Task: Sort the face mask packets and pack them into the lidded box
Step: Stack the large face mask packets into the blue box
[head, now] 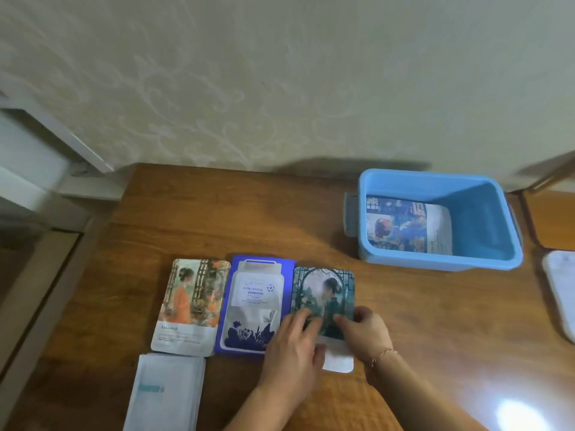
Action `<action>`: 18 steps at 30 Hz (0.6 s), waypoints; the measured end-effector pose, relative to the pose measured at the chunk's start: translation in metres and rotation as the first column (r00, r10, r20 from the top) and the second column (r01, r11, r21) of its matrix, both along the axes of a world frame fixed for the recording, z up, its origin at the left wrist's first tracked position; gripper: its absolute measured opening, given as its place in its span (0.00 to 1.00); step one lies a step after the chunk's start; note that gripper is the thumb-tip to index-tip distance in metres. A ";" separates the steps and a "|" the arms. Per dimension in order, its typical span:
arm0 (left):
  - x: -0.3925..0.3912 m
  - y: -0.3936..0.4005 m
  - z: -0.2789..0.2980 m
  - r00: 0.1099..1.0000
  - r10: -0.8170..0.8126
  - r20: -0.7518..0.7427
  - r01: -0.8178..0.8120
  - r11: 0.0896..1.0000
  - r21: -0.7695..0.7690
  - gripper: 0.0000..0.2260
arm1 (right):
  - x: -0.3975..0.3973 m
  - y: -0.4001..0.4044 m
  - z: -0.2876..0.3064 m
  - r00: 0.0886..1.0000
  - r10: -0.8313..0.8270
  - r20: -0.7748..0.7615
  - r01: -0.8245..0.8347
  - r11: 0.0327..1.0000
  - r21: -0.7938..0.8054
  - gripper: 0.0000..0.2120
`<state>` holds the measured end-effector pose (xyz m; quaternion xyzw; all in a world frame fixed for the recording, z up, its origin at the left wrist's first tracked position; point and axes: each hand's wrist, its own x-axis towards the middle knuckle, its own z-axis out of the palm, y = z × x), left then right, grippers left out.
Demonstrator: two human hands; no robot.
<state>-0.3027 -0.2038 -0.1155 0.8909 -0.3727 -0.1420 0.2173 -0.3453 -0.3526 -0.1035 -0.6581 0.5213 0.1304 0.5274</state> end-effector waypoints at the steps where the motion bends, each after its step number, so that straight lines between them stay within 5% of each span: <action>1: 0.000 0.001 -0.002 1.000 0.006 -0.009 -0.007 1.000 -0.029 0.20 | -0.001 0.006 0.002 0.999 0.009 0.040 -0.008 0.999 -0.048 0.05; 5: 0.001 0.004 -0.008 0.990 0.041 -0.135 -0.058 0.991 -0.123 0.17 | -0.012 0.021 -0.002 0.970 -0.012 0.244 0.041 0.993 -0.115 0.08; 12: 0.032 -0.026 0.050 0.997 0.069 -0.044 -0.079 0.951 -0.299 0.17 | -0.060 -0.040 0.013 0.925 0.009 0.381 -0.097 0.972 0.213 0.09; 14: 0.039 -0.048 0.074 0.979 -0.007 -0.203 -0.040 0.973 -0.228 0.25 | -0.075 -0.064 0.034 0.897 0.084 0.434 -0.237 0.921 0.310 0.13; 16: 0.045 -0.067 0.086 0.844 -0.039 -0.535 0.000 0.997 -0.072 0.38 | -0.084 -0.087 0.054 0.867 0.129 0.481 -0.351 0.844 0.407 0.16; 18: 0.044 -0.080 0.098 0.523 -0.030 -0.852 0.031 0.999 -0.016 0.41 | -0.087 -0.107 0.076 0.843 0.159 0.514 -0.438 0.758 0.484 0.16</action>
